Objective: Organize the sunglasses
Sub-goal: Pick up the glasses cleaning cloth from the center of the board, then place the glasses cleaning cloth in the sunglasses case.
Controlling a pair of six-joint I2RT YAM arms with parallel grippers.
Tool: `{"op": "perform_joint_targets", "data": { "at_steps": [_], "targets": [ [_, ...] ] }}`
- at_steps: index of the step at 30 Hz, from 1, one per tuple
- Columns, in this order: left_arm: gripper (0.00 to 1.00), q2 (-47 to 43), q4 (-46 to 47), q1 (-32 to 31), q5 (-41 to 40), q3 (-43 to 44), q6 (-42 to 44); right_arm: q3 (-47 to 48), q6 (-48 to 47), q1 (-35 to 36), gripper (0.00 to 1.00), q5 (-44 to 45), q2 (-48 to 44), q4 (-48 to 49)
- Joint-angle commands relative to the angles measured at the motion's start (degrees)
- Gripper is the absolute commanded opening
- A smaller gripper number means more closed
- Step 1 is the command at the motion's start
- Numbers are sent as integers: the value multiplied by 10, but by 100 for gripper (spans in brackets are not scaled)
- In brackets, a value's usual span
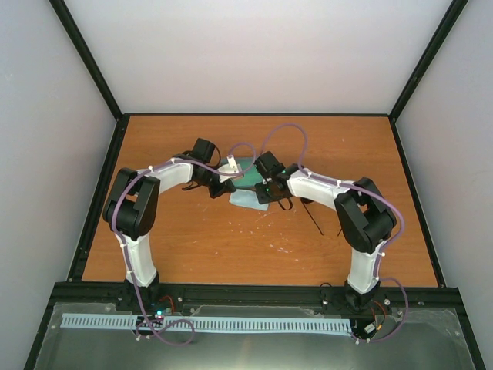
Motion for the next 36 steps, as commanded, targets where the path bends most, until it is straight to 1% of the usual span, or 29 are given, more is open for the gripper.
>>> {"op": "perform_joint_targets", "data": {
  "at_steps": [1, 9, 13, 26, 36],
  "targets": [
    [1, -21, 23, 4, -5, 17, -15, 32, -11, -5, 3, 17, 17, 6],
    [1, -26, 50, 9, -26, 12, -25, 68, -23, -17, 3, 29, 36, 1],
    [1, -26, 69, 22, -31, 13, -37, 82, -32, -25, 3, 32, 43, -4],
    [1, -7, 67, 31, -30, 32, -36, 152, -61, -36, 3, 23, 95, -25],
    [1, 3, 71, 33, -35, 36, -35, 174, -67, -45, 3, 20, 113, -29]
  ]
}}
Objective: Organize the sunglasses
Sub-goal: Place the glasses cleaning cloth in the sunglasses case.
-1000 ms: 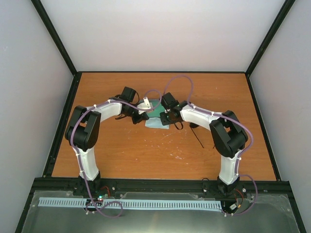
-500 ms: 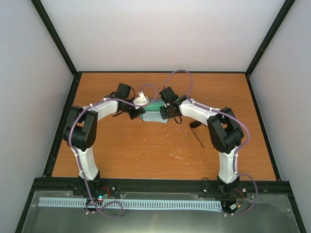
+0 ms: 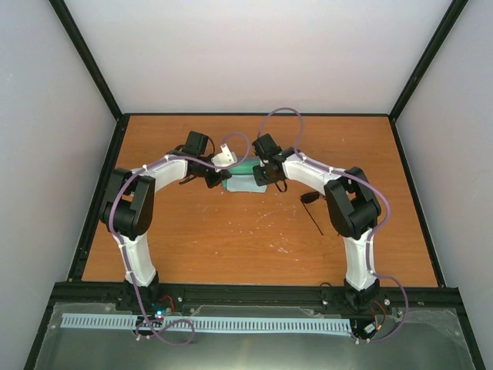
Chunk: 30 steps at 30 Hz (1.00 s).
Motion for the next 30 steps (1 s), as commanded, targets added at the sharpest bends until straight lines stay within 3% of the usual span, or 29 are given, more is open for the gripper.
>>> {"op": "perform_joint_targets", "data": {
  "at_steps": [1, 30],
  "targets": [
    [1, 11, 10, 4, -1, 22, -4, 23, -8, -5, 3, 3, 15, -7],
    [1, 39, 20, 18, -14, 34, 2, 83, -20, -11, 3, -16, 69, -19]
  ]
}}
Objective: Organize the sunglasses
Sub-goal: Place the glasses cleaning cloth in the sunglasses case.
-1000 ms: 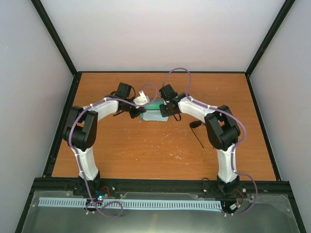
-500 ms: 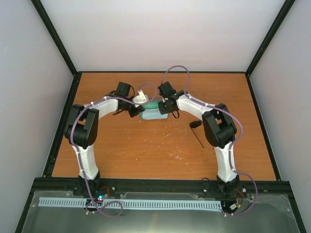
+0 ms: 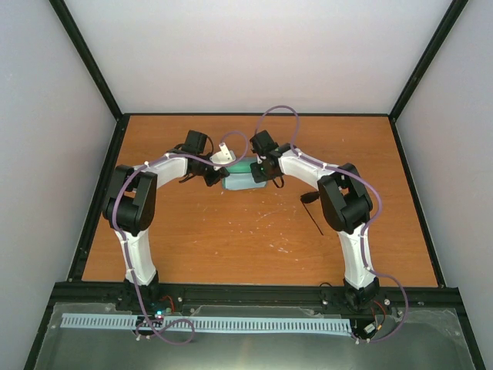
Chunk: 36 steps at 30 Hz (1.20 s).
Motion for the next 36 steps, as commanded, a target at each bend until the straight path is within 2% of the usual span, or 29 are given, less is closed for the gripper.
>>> {"op": "perform_joint_targets", "data": {
  "at_steps": [1, 36],
  "targets": [
    [1, 12, 15, 4, -5, 15, 3, 21, -5, -2, 3, 0, 15, -1],
    [2, 32, 37, 4, -21, 22, 5, 45, -8, -7, 4, -3, 43, -4]
  ]
}}
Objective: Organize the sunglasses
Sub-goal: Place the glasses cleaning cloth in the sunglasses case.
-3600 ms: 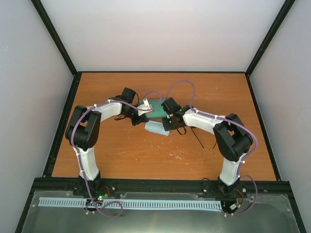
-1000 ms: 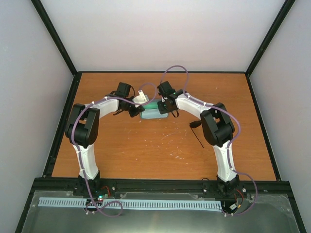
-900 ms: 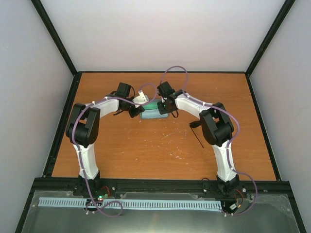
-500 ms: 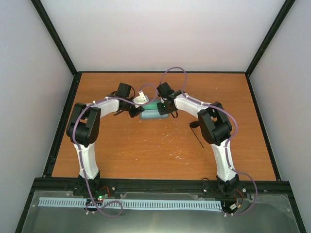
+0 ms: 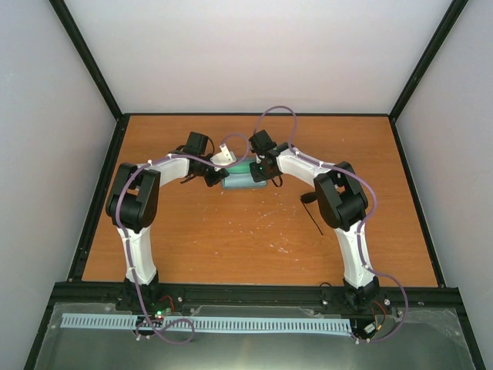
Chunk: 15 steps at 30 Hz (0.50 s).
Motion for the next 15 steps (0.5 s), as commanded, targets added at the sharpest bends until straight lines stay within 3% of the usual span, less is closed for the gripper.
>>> {"op": "perform_joint_targets", "data": {
  "at_steps": [1, 15],
  "targets": [
    [3, 9, 12, 5, -1, 21, 3, 18, -2, -3, 5, 1, 13, -1],
    [21, 6, 4, 4, 1, 26, 2, 17, 4, -3, 20, 9, 7, 1]
  ]
}}
